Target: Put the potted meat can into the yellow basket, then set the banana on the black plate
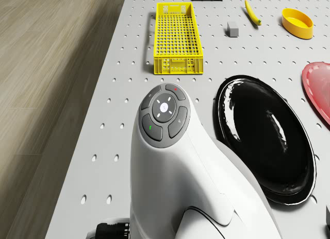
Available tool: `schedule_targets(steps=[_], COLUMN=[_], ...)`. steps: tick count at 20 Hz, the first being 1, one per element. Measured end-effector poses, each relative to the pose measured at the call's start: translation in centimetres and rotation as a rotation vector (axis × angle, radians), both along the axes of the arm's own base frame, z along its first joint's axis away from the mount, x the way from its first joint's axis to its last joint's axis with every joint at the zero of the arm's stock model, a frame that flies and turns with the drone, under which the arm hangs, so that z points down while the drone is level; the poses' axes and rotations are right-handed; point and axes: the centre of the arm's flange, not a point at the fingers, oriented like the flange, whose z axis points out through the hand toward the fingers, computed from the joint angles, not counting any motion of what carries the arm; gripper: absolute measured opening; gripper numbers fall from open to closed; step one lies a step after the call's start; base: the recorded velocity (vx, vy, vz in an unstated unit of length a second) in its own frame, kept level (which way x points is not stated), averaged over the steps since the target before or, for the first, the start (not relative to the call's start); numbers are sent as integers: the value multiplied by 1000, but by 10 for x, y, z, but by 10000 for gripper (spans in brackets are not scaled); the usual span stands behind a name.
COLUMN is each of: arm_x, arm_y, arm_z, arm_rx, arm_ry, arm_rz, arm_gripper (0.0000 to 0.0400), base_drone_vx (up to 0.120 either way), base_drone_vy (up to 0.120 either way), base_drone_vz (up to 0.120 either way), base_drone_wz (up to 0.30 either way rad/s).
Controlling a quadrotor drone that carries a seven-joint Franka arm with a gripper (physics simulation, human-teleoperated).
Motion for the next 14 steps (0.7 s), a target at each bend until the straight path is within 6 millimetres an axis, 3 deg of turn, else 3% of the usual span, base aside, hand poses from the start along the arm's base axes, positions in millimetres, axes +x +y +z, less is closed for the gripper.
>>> schedule_targets(steps=[9,12,14], arm_x=[0,0,0], arm_y=[0,0,0], arm_z=[0,0,0], arm_rx=[0,0,0], arm_ry=[0,0,0], arm_rz=[0,0,0], arm_gripper=[400,400,400], base_drone_vx=[120,120,120], base_drone_vy=[0,-93,0], base_drone_vz=[-120,-120,-120], base_drone_wz=[0,0,0])
